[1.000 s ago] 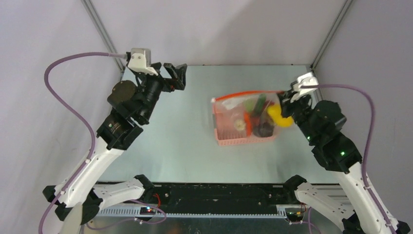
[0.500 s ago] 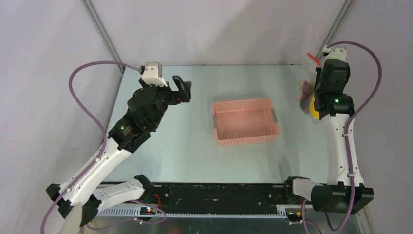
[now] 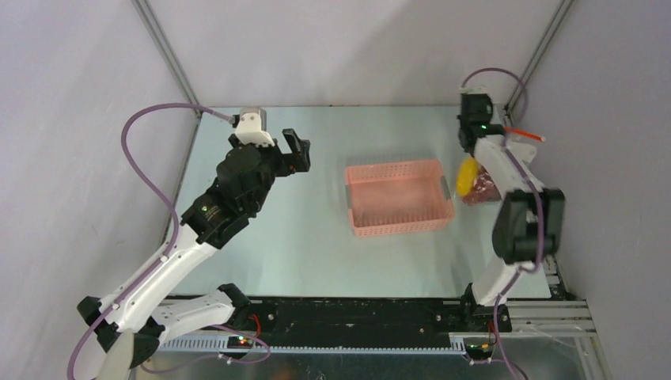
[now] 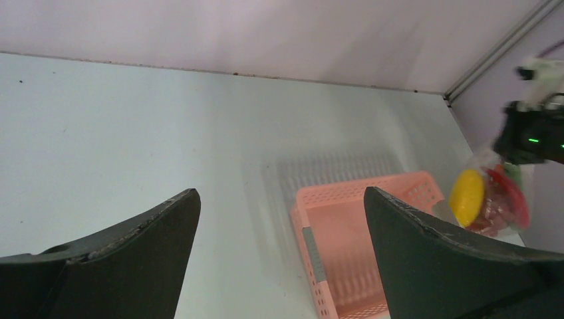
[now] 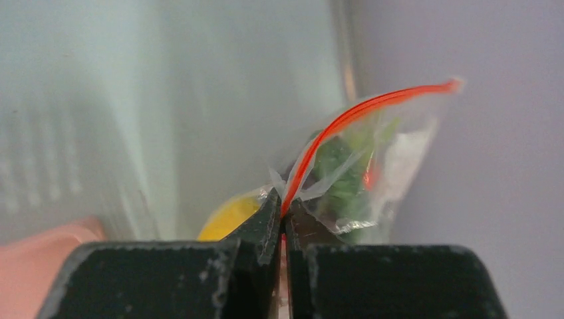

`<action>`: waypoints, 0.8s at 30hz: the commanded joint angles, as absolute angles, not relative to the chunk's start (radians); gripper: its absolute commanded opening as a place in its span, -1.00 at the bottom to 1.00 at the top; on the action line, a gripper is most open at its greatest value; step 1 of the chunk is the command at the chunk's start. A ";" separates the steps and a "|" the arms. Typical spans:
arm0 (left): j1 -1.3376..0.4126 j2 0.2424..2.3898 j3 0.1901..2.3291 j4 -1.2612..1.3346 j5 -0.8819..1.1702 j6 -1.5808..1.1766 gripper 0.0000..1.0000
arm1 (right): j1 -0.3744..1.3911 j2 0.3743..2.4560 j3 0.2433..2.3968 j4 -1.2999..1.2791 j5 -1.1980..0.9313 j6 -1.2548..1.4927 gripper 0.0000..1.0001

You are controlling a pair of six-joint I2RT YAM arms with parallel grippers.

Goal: Place the food in the zip-top bag and seal the zipper
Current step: Place the zipper food storage bag at the center of the board.

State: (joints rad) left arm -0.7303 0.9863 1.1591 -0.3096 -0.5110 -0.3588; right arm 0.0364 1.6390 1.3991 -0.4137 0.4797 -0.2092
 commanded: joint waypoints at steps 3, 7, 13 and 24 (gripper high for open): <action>-0.727 0.947 1.158 -0.328 -0.591 -0.370 0.99 | 0.115 1.992 1.782 -0.478 0.484 -0.150 -0.70; -0.727 0.943 1.159 -0.344 -0.612 -0.367 0.99 | 0.136 2.135 1.996 -0.608 0.499 -0.119 -0.18; -0.727 0.939 1.153 -0.349 -0.611 -0.377 0.99 | 0.140 1.977 1.894 -0.562 0.514 -0.020 0.86; -0.725 0.882 1.064 -0.549 -0.586 -0.618 0.99 | 0.059 1.068 1.167 -0.421 0.191 0.363 0.99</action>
State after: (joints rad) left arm -0.7296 0.9142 1.0859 -0.4294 -0.5919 -0.4816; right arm 0.0792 1.3247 1.3548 -0.4629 0.3374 0.2066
